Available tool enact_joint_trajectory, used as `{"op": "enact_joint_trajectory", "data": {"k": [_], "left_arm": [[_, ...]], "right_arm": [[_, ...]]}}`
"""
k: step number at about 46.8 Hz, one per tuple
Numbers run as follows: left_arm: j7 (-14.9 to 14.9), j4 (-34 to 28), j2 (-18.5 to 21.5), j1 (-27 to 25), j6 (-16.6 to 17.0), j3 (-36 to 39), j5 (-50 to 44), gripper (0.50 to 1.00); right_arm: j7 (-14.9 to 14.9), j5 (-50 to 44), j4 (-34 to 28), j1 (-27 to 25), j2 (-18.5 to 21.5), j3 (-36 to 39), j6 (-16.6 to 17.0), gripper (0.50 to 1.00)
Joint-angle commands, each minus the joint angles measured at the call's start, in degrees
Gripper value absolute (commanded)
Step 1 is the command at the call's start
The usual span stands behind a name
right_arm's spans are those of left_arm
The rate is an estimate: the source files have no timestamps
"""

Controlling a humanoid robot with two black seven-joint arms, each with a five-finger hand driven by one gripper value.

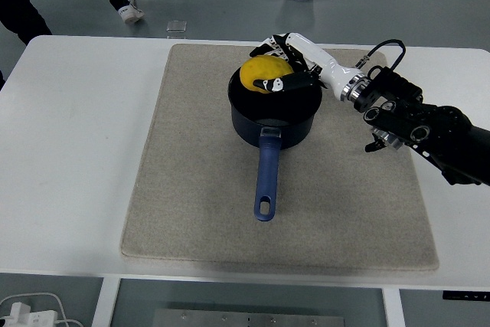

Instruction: Put the potato in the blue pot

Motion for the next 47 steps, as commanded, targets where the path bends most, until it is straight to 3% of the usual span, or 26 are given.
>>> {"op": "enact_joint_trajectory", "data": {"k": [1,34,38,44,47], "left_arm": [[0.0,0.0,0.0,0.0,0.0,0.0,0.0,0.996],[0.0,0.0,0.0,0.0,0.0,0.0,0.0,0.996],[0.0,0.0,0.0,0.0,0.0,0.0,0.0,0.996],[0.0,0.0,0.0,0.0,0.0,0.0,0.0,0.996],[0.0,0.0,0.0,0.0,0.0,0.0,0.0,0.996]], "right_arm": [[0.0,0.3,0.0,0.3,-0.2,0.0,0.0,0.930],[-0.4,0.4,0.0,0.7,-0.7,0.1,0.0,0.932],[-4.3,2.5,-0.1,0.7,-0.8,1.4,0.0,0.932],[-10.1,13.2,-0.1,0.7,-1.8,9.0,0.1,0.930],[-14.6,18.8,-0.2,0.6,-2.0,12.5,0.0,0.930]]}}
